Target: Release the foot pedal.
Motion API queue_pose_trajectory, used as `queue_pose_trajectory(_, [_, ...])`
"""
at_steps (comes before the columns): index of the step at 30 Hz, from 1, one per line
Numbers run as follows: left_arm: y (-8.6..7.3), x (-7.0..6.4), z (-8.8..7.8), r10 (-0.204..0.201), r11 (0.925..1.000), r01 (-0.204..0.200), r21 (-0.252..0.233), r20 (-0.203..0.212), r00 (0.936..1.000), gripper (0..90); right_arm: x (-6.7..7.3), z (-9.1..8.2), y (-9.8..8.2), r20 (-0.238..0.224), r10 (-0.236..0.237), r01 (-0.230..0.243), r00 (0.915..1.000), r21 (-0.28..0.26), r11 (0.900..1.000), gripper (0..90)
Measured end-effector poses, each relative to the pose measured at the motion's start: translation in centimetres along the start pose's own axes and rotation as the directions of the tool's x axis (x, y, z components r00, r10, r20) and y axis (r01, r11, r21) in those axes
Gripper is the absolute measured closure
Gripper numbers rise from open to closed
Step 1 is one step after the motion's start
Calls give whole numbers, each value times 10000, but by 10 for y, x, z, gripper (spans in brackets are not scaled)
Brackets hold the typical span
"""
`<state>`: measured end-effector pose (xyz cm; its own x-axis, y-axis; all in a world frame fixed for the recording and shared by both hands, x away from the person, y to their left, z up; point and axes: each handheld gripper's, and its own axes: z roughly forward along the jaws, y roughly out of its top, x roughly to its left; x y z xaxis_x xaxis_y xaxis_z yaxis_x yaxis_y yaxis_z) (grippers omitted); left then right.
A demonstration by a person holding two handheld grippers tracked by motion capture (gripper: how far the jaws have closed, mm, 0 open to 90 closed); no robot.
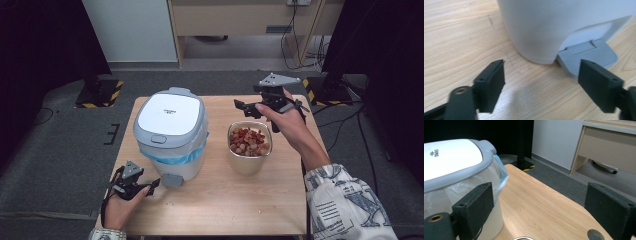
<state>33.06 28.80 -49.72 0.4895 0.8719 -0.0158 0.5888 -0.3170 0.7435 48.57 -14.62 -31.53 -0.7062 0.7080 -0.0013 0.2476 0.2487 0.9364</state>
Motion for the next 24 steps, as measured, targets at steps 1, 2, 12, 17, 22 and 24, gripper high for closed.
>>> queue_pose_trajectory(1, [0, 1, 0, -18, 10000, 17, -27, -60, 10000, 185, -1, -1, -1, 27, 12, -12, 10000, 24, 10000, 87])
queue_pose_trajectory(2, [0, 2, 0, -42, 9999, 41, -100, -107, 9999, 169, -2, -2, -2, 63, 13, -13, 10000, 39, 10000, 86])
queue_pose_trajectory(12, [-3, 9, 3, -375, 9992, 368, -148, -492, 9981, 73, -14, -14, -11, 531, 207, -213, 9984, 95, 9997, 75])
queue_pose_trajectory(17, [-3, 10, 4, -467, 9988, 461, -132, -499, 9977, 62, -19, -18, -16, 733, 227, -239, 9970, 158, 9996, 73])
queue_pose_trajectory(22, [-3, 10, 4, -470, 9989, 464, -116, -537, 9974, 59, -25, -23, -20, 903, 311, -326, 9954, 158, 9993, 73])
queue_pose_trajectory(24, [-3, 10, 4, -434, 9990, 431, -68, -560, 9975, 59, -26, -24, -21, 930, 327, -344, 9951, 171, 9993, 73])
